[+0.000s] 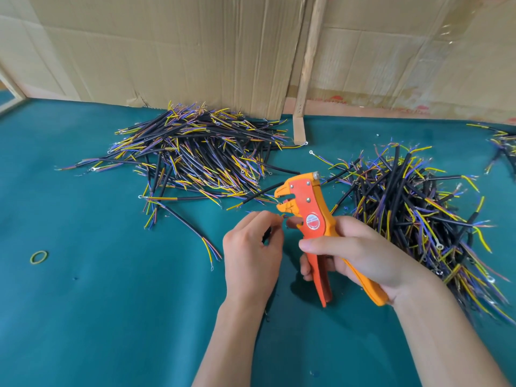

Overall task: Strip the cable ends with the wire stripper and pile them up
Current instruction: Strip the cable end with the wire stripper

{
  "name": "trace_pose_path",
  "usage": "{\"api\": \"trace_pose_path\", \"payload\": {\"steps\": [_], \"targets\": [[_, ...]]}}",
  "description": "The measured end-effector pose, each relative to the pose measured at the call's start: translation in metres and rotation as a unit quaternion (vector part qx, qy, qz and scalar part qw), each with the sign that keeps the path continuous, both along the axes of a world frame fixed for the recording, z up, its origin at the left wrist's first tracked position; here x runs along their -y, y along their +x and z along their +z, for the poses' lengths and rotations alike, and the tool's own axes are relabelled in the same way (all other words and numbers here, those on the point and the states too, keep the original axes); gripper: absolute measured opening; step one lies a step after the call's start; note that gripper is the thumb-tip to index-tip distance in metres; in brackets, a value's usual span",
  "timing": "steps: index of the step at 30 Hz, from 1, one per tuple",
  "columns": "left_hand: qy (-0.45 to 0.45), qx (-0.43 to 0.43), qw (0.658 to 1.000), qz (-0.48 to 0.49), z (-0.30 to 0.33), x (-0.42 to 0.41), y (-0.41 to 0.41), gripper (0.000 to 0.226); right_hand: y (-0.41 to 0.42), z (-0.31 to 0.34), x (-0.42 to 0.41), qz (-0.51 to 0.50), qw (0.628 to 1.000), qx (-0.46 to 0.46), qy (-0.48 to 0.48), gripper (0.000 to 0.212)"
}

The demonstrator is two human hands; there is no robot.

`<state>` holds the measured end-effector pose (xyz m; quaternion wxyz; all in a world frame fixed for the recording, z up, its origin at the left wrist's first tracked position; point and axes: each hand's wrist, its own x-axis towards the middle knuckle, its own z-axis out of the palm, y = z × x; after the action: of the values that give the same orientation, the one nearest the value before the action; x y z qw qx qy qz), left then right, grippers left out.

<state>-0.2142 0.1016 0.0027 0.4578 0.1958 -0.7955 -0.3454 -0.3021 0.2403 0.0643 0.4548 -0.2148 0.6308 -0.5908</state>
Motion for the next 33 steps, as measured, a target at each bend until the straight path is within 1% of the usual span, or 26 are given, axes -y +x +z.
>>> {"api": "trace_pose_path", "payload": {"steps": [3,5,7,10,12,14,15,17,20,22,24,28,33], "targets": [[0.010,-0.006,1.000,-0.006,0.001,0.000,0.001,0.015,0.002,0.000,0.001,0.002,0.998,-0.058,0.024,0.053],[0.014,-0.005,1.000,-0.008,0.002,0.000,0.001,0.016,0.003,0.000,0.002,-0.006,0.998,-0.063,0.017,0.050],[0.038,-0.006,0.999,-0.007,0.003,0.000,0.000,0.017,0.001,-0.001,0.003,-0.021,0.999,-0.037,-0.005,0.052],[0.127,-0.008,0.992,-0.002,0.004,0.000,0.001,0.020,-0.003,-0.002,0.004,-0.064,0.996,0.017,-0.060,0.056],[0.192,-0.021,0.981,-0.001,0.005,0.002,0.001,0.020,-0.007,-0.002,0.002,-0.096,0.988,0.048,-0.110,0.052],[0.262,-0.047,0.964,-0.008,0.005,0.006,0.000,0.019,-0.011,-0.002,-0.001,-0.117,0.981,0.072,-0.140,0.046],[0.293,-0.063,0.954,-0.013,0.004,0.008,0.000,0.018,-0.013,-0.003,-0.001,-0.126,0.978,0.083,-0.146,0.044],[0.339,-0.095,0.936,-0.021,0.004,0.011,0.001,0.016,-0.014,-0.006,0.000,-0.137,0.974,0.109,-0.142,0.049],[0.385,-0.135,0.912,-0.026,0.003,0.014,0.001,0.013,-0.012,-0.012,0.002,-0.109,0.973,0.162,-0.125,0.051],[0.400,-0.149,0.904,-0.028,0.003,0.015,0.001,0.012,-0.011,-0.013,0.002,-0.061,0.973,0.196,-0.109,0.046],[0.406,-0.152,0.901,-0.031,0.003,0.015,0.000,0.011,-0.008,-0.014,0.005,-0.024,0.976,0.204,-0.078,0.045],[0.406,-0.152,0.900,-0.047,0.003,0.014,0.001,0.012,-0.001,-0.016,0.013,-0.031,0.982,0.179,-0.046,0.041],[0.394,-0.136,0.907,-0.064,0.004,0.014,0.003,0.011,0.003,-0.014,0.013,-0.014,0.985,0.154,-0.071,0.042]]}}
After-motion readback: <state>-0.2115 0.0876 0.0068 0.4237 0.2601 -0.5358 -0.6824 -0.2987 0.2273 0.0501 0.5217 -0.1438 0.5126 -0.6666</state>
